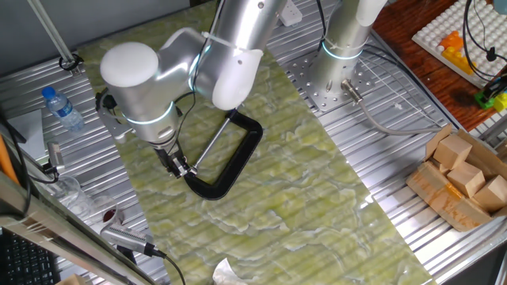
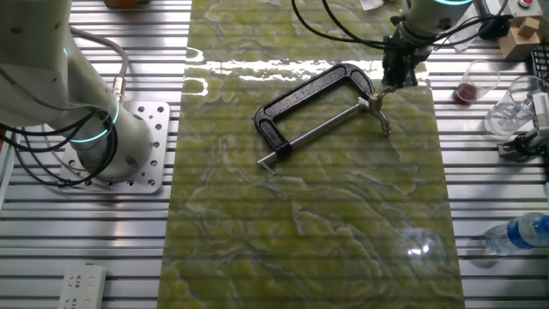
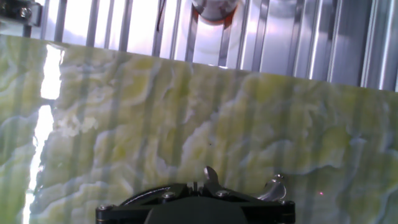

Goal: Turn off the water tap

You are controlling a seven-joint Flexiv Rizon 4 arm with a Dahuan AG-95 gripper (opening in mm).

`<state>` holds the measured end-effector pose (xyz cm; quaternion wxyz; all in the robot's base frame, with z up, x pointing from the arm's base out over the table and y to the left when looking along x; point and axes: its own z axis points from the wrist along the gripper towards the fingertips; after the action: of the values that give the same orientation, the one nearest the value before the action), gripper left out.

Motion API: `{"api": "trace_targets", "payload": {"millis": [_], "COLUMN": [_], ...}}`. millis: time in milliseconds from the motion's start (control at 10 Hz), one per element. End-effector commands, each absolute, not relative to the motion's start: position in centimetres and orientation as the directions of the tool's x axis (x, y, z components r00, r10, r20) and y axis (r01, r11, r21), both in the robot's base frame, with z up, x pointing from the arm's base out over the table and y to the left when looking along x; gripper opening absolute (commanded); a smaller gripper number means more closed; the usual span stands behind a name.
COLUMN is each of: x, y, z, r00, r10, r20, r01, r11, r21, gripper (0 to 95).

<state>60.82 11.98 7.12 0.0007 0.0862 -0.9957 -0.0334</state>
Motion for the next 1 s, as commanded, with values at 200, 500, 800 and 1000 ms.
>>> {"api": "trace_targets", "payload": {"millis": [200,500,800,1000], "x": [61.5,62.1,63.0,63.1], "y": [11.2,10.3,8.7,8.6], "z": [7.2,7.4,7.7,7.6], "r00": [-0.977,-0.972,-0.960,-0.960], "r10": [-0.212,-0.237,-0.280,-0.281], "r20": [-0.008,-0.007,-0.009,-0.012], "r01": [-0.212,-0.237,-0.280,-0.281], "r11": [0.975,0.969,0.957,0.957], "r21": [0.068,0.074,0.078,0.075], "gripper": [0.0,0.0,0.0,0.0]}}
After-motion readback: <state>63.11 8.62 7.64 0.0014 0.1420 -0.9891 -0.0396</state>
